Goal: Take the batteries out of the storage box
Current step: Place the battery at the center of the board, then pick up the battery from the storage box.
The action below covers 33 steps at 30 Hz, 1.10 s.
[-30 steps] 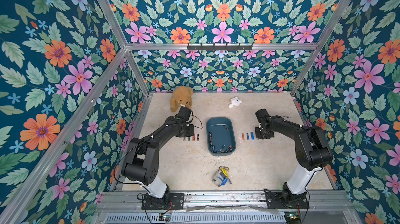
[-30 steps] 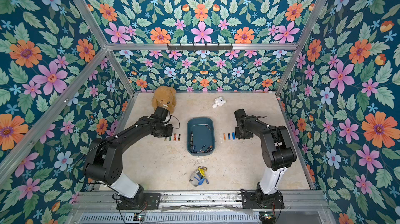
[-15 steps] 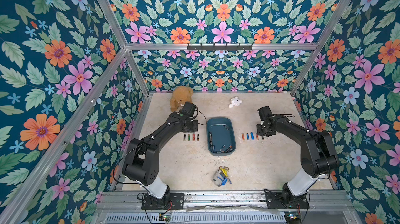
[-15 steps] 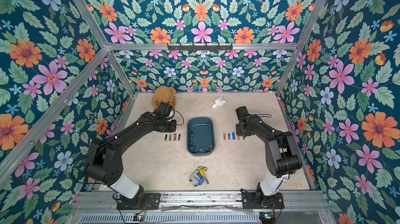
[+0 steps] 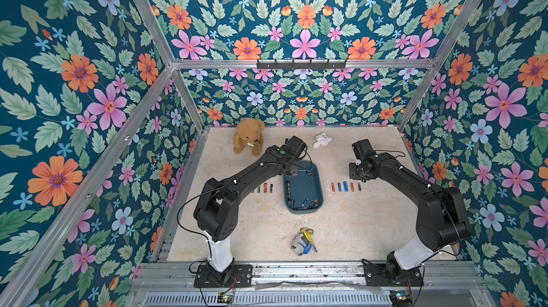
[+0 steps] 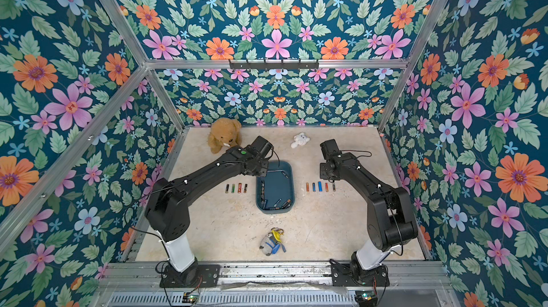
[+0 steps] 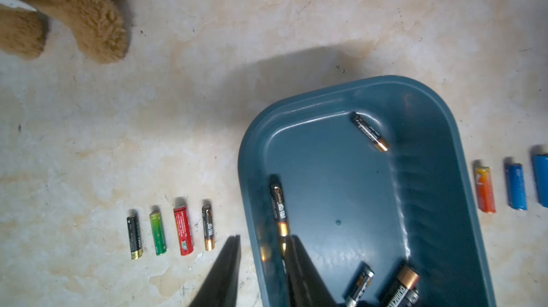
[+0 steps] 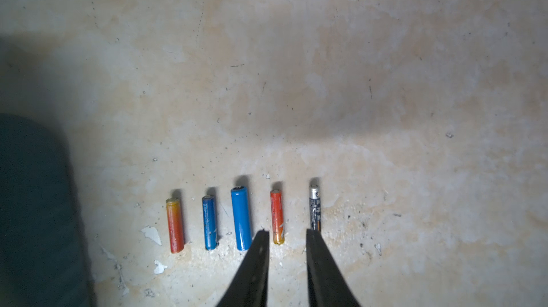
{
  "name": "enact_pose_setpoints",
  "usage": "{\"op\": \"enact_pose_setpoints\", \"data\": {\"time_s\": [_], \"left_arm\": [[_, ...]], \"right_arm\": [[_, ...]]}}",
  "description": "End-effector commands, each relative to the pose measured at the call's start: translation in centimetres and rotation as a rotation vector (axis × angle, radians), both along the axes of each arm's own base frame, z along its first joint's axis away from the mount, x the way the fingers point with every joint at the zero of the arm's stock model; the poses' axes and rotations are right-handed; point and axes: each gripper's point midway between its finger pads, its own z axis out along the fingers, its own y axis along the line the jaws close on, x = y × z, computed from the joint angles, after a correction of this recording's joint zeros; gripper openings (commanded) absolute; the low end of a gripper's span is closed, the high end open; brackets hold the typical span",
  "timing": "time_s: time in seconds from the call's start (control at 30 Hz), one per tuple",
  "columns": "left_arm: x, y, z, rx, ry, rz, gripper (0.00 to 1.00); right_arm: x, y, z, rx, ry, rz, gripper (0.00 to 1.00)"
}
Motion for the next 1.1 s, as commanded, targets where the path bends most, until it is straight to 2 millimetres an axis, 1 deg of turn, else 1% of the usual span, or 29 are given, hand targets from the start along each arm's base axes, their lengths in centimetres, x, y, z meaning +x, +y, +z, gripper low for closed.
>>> {"op": "enact_pose_setpoints", "data": {"time_s": [0.0, 0.2, 0.47, 0.6, 0.77, 1.07], "left_arm": [[-0.7, 0.8, -0.7, 0.094, 0.020, 0.048, 0.35], [-1.3, -0.9, -3.4, 0.085, 0.094, 0.047, 0.40], [-1.4, -2.0, -5.4, 0.108, 0.129, 0.037, 0.40], [-1.2, -1.9, -6.3, 0.138, 0.144, 0.052, 0.41], [-1.2, -2.1, -7.0, 0.147, 0.158, 0.072, 0.43], [-1.6, -1.9, -8.7, 0.182, 0.208, 0.102, 0.45]], "right_arm": [[-0.1, 0.2, -0.1, 0.017, 0.007, -0.014, 0.28], [-0.3, 0.4, -0.4, 0.029, 0.007, -0.009, 0.28], [-0.5, 0.5, -0.4, 0.041, 0.005, 0.001, 0.29], [-0.3, 0.8, -0.2, 0.054, 0.002, 0.001, 0.29], [-0.1, 0.8, 0.0, 0.054, -0.001, 0.008, 0.29], [0.0, 0.8, 0.4, 0.065, -0.005, 0.021, 0.28]]}}
